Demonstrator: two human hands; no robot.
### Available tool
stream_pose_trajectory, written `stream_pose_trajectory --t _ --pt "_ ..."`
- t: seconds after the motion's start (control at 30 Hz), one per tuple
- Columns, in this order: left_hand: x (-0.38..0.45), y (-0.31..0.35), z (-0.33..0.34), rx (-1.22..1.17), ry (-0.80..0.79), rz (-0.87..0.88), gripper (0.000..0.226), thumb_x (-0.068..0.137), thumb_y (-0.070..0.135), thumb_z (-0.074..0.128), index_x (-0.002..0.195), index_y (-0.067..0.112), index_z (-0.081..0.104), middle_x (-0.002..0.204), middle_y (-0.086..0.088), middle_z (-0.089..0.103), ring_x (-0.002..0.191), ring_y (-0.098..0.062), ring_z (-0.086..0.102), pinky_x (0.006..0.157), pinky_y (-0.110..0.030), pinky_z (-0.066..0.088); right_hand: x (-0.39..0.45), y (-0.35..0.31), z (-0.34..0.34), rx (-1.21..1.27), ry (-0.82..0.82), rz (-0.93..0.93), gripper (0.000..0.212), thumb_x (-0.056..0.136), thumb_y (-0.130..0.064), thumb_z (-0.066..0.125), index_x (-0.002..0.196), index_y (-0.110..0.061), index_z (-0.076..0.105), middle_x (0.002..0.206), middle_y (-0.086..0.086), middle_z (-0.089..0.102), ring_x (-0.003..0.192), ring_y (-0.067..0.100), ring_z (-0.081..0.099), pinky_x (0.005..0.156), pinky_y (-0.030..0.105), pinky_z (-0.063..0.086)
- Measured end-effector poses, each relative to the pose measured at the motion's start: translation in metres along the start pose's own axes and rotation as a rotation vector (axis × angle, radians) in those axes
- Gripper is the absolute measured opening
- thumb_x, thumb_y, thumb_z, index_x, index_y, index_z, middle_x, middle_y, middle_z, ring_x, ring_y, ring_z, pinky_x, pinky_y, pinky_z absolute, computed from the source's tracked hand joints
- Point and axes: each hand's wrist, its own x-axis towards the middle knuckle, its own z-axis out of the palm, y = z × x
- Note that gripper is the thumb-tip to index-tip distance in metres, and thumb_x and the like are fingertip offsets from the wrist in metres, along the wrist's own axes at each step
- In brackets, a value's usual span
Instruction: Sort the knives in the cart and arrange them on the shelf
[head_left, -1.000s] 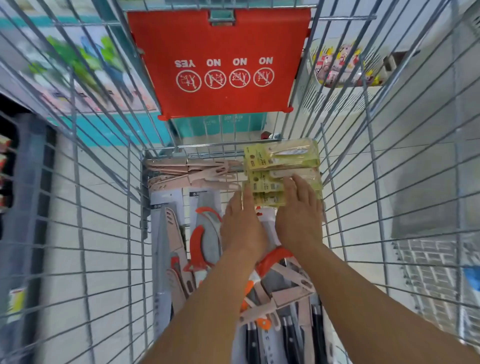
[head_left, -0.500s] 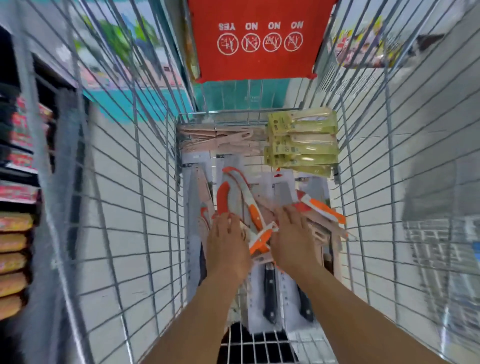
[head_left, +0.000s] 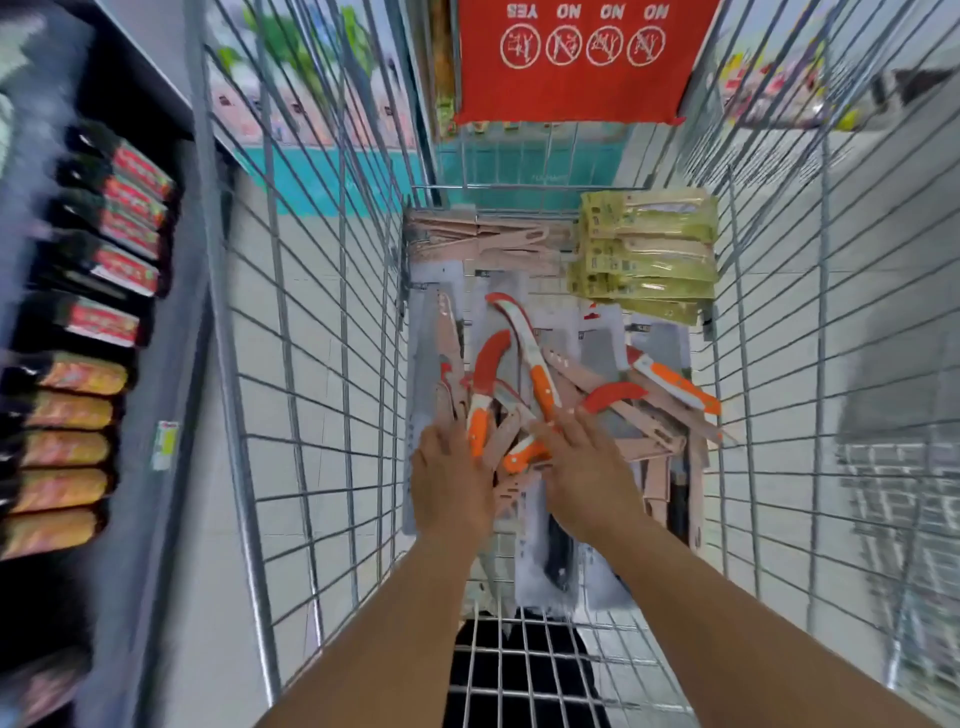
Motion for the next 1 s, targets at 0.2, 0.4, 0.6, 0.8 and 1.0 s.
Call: stream_pose_trajectory --t 0.2,0.4,0.6,0.8,1.0 --pt "-0.005 -0.013 0.0 -0.121 -0.005 -0.142 0.041 0.089 0.02 0.059 0.127 0.016 0.045 0.126 -0.014 0.035 0.115 -0.03 0.038 0.094 -0.043 0.045 -0.006 0.009 0.0 0.006 0.127 0.108 0.039 0.099 -0.03 0.038 0.132 -0.012 0.049 0.143 0.007 0.041 0.14 0.028 0.024 0.117 0.036 0.014" --pt "-0.015 -0.013 0.0 -0.146 0.01 -0.165 0.038 0.089 0.024 0.058 0.123 0.009 0.047 0.123 -0.014 0.036 0.113 -0.027 0.041 0.088 -0.034 0.045 -0.004 -0.011 0.001 0.038 0.142 0.093 0.029 0.095 -0.024 0.048 0.12 -0.012 0.057 0.126 0.01 0.051 0.121 0.033 0.041 0.1 0.044 0.037" --pt "-0.026 -0.007 0.003 -0.065 -0.113 0.018 0.046 0.084 0.039 0.057 0.122 0.016 0.046 0.124 -0.011 0.037 0.115 -0.028 0.036 0.095 -0.035 0.04 0.002 -0.038 0.003 0.109 0.189 0.041 0.041 0.097 -0.025 0.042 0.138 -0.02 0.043 0.136 0.006 0.041 0.128 0.024 0.031 0.109 0.035 0.025" --pt "-0.026 -0.018 0.006 -0.155 0.052 -0.083 0.043 0.094 0.035 0.049 0.132 0.016 0.044 0.139 -0.015 0.029 0.127 -0.03 0.029 0.105 -0.039 0.035 0.01 -0.031 0.012 -0.088 0.155 0.006 0.035 0.093 -0.042 0.04 0.11 -0.023 0.065 0.125 0.006 0.049 0.119 0.027 0.04 0.099 0.038 0.029" --pt "-0.014 -0.017 0.006 -0.11 0.026 -0.134 0.033 0.098 0.031 0.043 0.128 0.017 0.043 0.124 -0.018 0.042 0.11 -0.032 0.044 0.086 -0.038 0.042 0.0 -0.015 0.003 -0.107 0.157 0.203 0.031 0.092 -0.017 0.041 0.121 -0.013 0.054 0.133 0.011 0.037 0.123 0.033 0.032 0.104 0.041 0.03"
